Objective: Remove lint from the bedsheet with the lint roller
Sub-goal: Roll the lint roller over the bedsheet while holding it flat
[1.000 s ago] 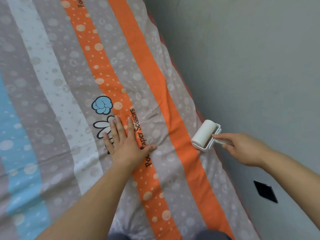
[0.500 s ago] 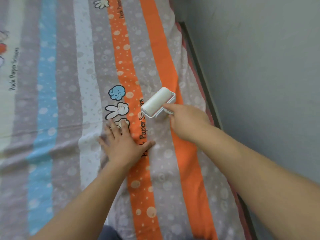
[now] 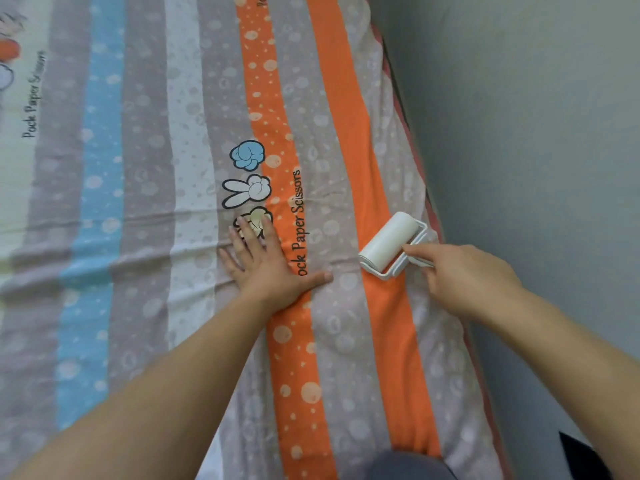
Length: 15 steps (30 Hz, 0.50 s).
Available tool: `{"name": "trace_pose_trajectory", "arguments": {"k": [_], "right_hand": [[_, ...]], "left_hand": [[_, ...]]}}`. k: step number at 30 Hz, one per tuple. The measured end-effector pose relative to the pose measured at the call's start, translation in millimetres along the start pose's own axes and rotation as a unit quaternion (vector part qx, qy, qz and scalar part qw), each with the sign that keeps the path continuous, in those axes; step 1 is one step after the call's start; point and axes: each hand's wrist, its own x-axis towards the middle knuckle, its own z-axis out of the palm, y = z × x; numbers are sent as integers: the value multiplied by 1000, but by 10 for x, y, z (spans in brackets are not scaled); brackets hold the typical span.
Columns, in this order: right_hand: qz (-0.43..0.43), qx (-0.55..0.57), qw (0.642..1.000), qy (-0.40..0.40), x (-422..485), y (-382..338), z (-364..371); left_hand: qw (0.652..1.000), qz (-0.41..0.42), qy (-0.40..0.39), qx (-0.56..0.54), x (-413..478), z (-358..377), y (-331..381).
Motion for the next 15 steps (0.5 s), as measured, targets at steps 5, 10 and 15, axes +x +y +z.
{"name": "trace_pose_trajectory", "arguments": {"k": [5, 10, 15], "right_hand": [[39, -30, 998, -33, -294, 228, -48], [36, -49, 996, -59, -560, 284, -308], [-28, 7, 999, 45, -527, -344, -547]], "left_hand": [[999, 36, 25, 29, -228, 93, -8], [996, 63, 24, 51, -375, 34, -226], [996, 23, -5, 83, -355, -128, -514]]}}
